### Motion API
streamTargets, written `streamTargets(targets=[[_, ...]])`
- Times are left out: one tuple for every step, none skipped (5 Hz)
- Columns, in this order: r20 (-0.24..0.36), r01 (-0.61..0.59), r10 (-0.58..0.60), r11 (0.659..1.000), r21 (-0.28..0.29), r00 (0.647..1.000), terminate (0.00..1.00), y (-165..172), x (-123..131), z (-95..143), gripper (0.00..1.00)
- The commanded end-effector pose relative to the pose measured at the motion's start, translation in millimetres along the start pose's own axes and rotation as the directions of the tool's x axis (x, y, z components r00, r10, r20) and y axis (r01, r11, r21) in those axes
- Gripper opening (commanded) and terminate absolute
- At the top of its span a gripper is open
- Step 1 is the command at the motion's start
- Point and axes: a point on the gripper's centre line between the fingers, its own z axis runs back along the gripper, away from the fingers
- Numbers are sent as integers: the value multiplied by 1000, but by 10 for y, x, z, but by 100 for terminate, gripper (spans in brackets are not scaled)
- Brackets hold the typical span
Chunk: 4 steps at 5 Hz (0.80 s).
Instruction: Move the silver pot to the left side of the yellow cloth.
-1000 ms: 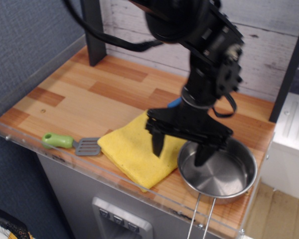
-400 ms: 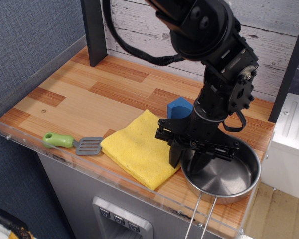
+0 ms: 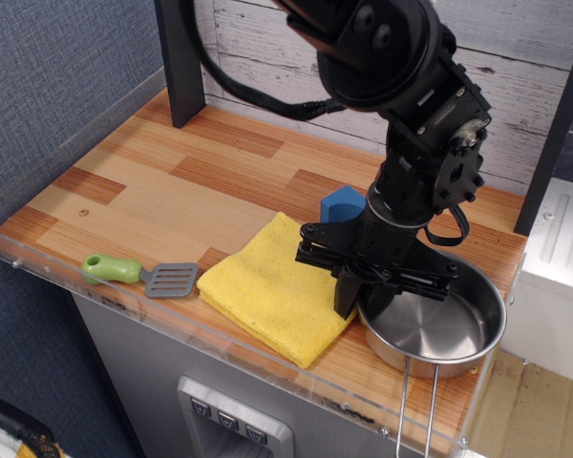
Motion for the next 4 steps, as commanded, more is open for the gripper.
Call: streamTargets(targets=[[51, -40, 43, 998, -54, 998, 0, 54, 53, 195, 0], [68, -56, 59, 997, -56, 996, 0, 90, 77, 288, 0], [105, -86, 94, 993, -79, 990, 0, 155, 118, 431, 0], [133, -112, 123, 990, -87, 983, 0, 235, 138, 561, 0]])
